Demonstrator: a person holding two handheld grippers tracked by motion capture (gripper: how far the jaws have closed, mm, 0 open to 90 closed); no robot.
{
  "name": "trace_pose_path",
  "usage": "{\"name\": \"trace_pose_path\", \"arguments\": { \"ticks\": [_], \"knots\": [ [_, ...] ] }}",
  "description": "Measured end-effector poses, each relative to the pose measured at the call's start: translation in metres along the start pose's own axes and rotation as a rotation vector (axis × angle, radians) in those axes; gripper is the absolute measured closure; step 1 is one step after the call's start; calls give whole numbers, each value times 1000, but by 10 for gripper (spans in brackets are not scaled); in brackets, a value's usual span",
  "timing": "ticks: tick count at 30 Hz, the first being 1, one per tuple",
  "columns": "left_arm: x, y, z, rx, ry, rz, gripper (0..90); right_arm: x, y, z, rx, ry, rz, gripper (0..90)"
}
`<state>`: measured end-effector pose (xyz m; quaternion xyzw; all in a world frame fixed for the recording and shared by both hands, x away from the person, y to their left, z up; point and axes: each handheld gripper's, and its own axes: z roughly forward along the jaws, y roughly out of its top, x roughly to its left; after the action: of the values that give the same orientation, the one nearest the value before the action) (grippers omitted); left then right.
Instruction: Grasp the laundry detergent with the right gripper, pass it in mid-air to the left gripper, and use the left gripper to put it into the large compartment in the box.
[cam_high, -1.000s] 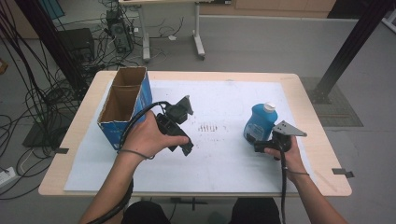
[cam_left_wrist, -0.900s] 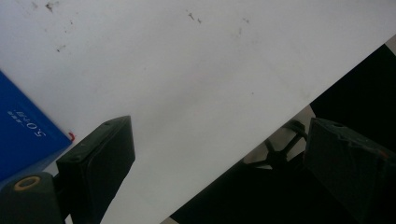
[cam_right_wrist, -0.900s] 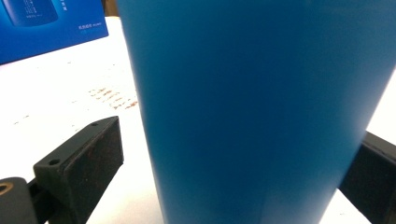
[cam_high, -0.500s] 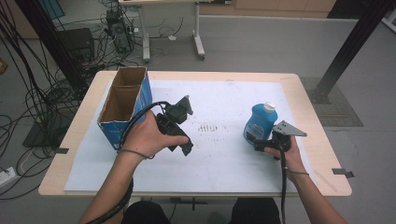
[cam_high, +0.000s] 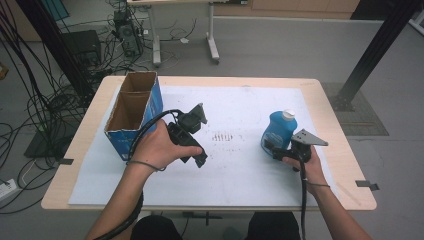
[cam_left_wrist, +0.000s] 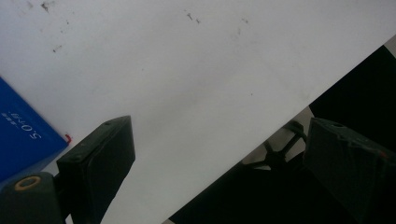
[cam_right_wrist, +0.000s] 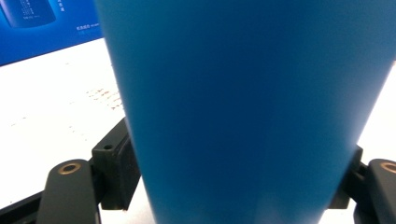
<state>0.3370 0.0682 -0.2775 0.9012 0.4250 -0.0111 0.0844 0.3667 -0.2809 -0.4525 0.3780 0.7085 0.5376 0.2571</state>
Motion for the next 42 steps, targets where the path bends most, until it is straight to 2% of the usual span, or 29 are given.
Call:
{"name": "trace_pose_path", "arguments": {
  "ticks": [5, 16, 42],
  "knots": [
    [0, 0, 0, -1, 0, 0, 94, 1, 0, 1, -1, 3, -1, 280],
    [1, 0, 0, -5, -2, -4, 94, 0, 0, 0, -13, 7, 8, 398],
    [-1, 0, 1, -5, -5, -2, 93, 0, 1, -1, -8, 7, -13, 411]
  ]
}}
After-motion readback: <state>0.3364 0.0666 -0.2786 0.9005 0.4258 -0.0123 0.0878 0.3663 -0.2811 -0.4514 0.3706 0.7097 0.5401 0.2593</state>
